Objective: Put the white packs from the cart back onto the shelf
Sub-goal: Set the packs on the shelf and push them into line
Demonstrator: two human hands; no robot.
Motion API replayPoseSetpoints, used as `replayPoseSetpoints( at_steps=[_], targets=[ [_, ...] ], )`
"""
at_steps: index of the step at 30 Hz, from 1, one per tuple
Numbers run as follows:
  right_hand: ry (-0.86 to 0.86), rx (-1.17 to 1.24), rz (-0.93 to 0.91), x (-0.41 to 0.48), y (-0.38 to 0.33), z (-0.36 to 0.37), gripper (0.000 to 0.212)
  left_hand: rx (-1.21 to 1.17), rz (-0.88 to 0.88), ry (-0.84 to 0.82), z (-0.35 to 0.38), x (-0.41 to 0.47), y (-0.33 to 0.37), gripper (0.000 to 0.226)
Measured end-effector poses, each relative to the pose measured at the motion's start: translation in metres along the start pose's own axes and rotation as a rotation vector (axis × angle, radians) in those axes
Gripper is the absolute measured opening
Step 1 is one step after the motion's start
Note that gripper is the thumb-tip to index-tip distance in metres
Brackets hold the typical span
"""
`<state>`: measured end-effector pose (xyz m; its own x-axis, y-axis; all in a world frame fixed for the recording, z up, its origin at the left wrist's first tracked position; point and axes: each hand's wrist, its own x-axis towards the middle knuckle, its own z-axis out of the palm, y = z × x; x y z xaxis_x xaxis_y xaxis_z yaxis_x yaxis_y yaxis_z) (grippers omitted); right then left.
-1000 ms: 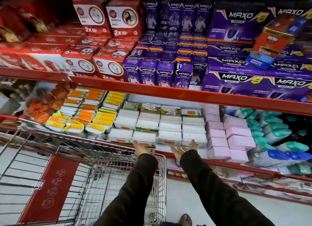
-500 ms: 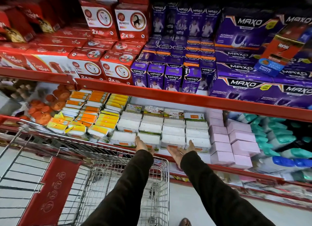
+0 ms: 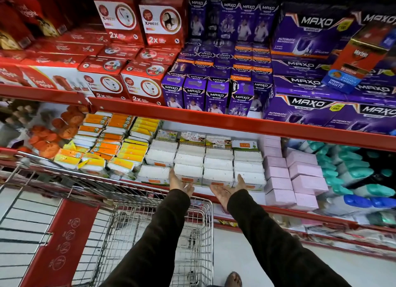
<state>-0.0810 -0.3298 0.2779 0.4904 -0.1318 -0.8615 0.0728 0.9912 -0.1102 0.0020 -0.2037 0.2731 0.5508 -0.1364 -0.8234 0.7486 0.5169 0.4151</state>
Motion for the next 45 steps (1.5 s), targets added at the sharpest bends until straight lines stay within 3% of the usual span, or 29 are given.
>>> replayPoseSetpoints(
  at_steps=[4, 7, 14, 25, 33, 41, 45],
  targets=[
    [-0.042, -0.076, 0.019, -0.002, 0.006, 0.000, 0.112, -0.079, -0.040, 0.036, -0.018, 0.002, 0.014, 0.077],
    [-0.073, -0.068, 0.049, -0.005, 0.024, 0.010, 0.120, -0.106, -0.001, 0.105, -0.034, 0.000, 0.032, 0.070],
    [-0.057, 0.044, 0.066, 0.009, 0.064, 0.036, 0.121, -0.132, 0.094, 0.111, -0.049, 0.011, 0.082, 0.068],
    [-0.008, 0.060, 0.049, 0.032, 0.079, 0.045, 0.110, 0.120, 0.083, 0.065, -0.048, 0.058, 0.100, 0.066],
    [0.001, 0.080, 0.048, 0.036, 0.080, 0.050, 0.113, 0.045, -0.009, 0.039, -0.029, 0.029, 0.099, 0.072],
    [-0.018, -0.092, 0.030, 0.026, 0.086, 0.053, 0.117, 0.143, -0.061, -0.046, -0.038, 0.022, 0.097, 0.090],
    [-0.052, -0.175, 0.054, 0.022, 0.090, 0.056, 0.119, 0.160, -0.064, -0.085, -0.042, 0.019, 0.100, 0.086]
  ],
)
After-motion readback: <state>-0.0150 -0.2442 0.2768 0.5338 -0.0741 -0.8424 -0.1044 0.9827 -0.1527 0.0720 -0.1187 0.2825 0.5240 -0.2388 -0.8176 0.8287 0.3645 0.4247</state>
